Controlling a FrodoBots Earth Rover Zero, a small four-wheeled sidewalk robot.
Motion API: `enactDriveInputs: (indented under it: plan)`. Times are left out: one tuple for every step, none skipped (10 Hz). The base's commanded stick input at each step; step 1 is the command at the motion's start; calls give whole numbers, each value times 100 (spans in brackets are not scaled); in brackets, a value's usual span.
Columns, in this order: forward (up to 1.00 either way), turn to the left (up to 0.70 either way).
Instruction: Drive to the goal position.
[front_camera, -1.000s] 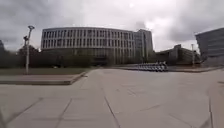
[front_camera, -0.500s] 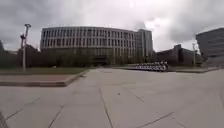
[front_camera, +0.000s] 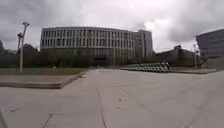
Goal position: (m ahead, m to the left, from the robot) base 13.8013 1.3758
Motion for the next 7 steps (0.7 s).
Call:
enactDriveInputs:
  plan:
    - [70, 0]
    - [70, 0]
    - [70, 0]
    - [70, 0]
    - [70, 0]
    - [70, 0]
    - [70, 0]
